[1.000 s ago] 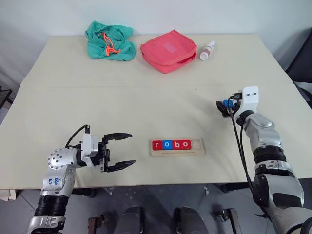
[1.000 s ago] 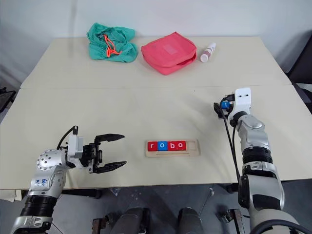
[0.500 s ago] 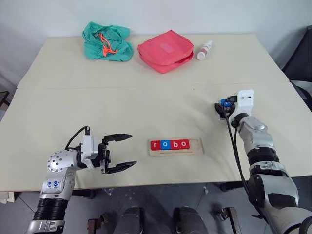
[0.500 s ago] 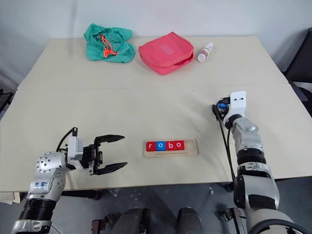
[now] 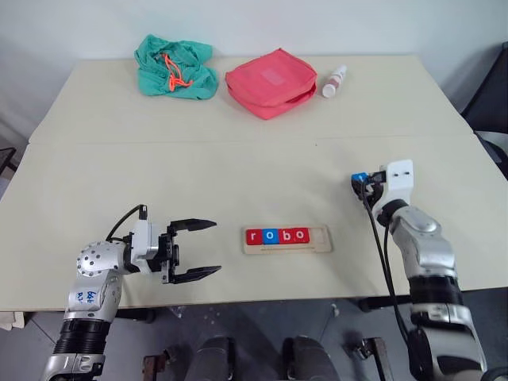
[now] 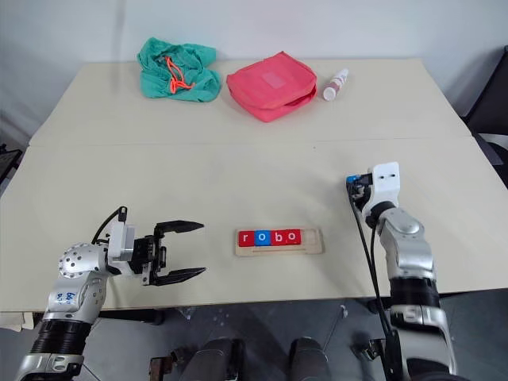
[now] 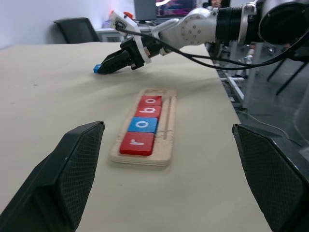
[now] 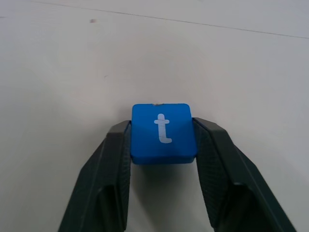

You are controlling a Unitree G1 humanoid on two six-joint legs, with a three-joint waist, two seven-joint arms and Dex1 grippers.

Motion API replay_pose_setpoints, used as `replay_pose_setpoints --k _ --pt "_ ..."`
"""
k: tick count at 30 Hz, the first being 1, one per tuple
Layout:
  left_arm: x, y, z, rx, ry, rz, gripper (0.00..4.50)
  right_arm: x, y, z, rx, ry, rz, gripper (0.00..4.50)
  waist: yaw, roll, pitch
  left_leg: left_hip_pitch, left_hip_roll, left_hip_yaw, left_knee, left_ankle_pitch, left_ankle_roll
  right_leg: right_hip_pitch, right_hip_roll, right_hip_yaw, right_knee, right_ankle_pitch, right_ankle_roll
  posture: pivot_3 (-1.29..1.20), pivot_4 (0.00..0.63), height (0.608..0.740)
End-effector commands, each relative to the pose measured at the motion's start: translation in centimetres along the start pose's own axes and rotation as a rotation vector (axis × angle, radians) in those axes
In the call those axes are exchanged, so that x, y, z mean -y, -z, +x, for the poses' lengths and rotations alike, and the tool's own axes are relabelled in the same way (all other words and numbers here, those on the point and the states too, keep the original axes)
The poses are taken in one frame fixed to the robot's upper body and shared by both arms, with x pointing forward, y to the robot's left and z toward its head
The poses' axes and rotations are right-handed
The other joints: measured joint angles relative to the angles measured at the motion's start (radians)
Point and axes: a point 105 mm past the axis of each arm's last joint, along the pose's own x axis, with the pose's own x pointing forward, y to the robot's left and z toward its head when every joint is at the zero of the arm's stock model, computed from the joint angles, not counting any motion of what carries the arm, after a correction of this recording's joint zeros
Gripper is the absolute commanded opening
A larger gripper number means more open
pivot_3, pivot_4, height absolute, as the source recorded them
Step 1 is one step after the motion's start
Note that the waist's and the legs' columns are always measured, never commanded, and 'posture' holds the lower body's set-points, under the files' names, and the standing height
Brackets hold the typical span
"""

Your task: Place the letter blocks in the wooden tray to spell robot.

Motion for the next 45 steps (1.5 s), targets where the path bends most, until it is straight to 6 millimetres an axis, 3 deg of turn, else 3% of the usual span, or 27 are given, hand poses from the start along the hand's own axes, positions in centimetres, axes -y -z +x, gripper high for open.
replay_pose_setpoints --k 1,4,8,15,26,33,39,45 --pt "0.1 -0.5 -1.0 0.006 0.007 0.008 4.50 -2.0 -2.2 -2.8 0.047 -0.023 0.019 1.47 0.001 0.000 0.000 0.000 0.000 0.000 0.000 0.000 0.000 0.000 0.000 0.000 0.000 0.000 0.000 0.00 0.150 0.740" --pt "-0.2 -0.2 -1.2 -0.010 0.011 0.009 4.50 -3.7 -1.4 -5.6 0.000 -0.028 0.049 1.47 0.004 0.000 0.000 0.000 0.000 -0.001 0.000 0.000 0.000 0.000 0.000 0.000 0.000 0.000 0.000 0.00 0.150 0.740" --pt "-0.5 -0.2 -0.9 -0.002 0.020 0.009 4.50 -4.0 -0.6 -7.8 -0.053 0.022 0.070 1.47 0.022 0.000 0.000 0.000 -0.001 0.000 0.001 0.000 0.000 0.001 0.000 0.002 -0.001 0.000 0.000 0.00 0.150 0.740" --pt "-0.8 -0.2 -0.3 0.013 0.039 0.007 4.50 -4.7 0.6 -9.4 -0.113 0.049 0.120 1.47 0.024 0.000 0.000 0.000 -0.001 0.001 0.001 0.000 0.000 0.001 0.000 0.002 -0.001 0.000 0.000 0.00 0.150 0.740" --pt "-0.6 -0.3 -0.2 0.011 0.040 0.007 4.50 -4.8 1.0 -9.9 -0.129 0.074 0.146 1.47 0.022 0.000 0.000 0.001 -0.001 0.001 0.000 0.000 0.000 0.001 0.000 0.002 -0.001 0.000 0.000 0.00 0.150 0.740" --pt "-0.7 -0.3 -0.3 0.011 0.034 0.005 4.50 -4.9 0.7 -10.2 -0.118 0.069 0.146 3.92 0.023 0.000 0.000 0.001 -0.001 0.001 0.001 0.000 0.000 0.001 0.000 0.002 -0.001 0.000 0.000 0.00 0.150 0.740" --pt "-0.9 -0.3 0.1 0.016 0.036 0.007 4.50 -5.0 -0.2 -10.4 -0.112 -0.104 0.042 3.92 0.024 0.000 0.000 0.001 -0.001 0.001 0.001 0.000 0.000 0.001 0.000 0.002 -0.001 0.000 0.000 0.00 0.150 0.740" --pt "-1.0 -0.2 0.4 0.024 0.036 0.009 4.50 -4.1 0.7 -10.9 -0.250 -0.452 -0.181 3.92 0.026 0.000 0.000 0.001 -0.002 0.002 0.001 0.000 0.001 0.003 0.000 0.002 -0.003 0.000 0.000 0.00 0.150 0.740"
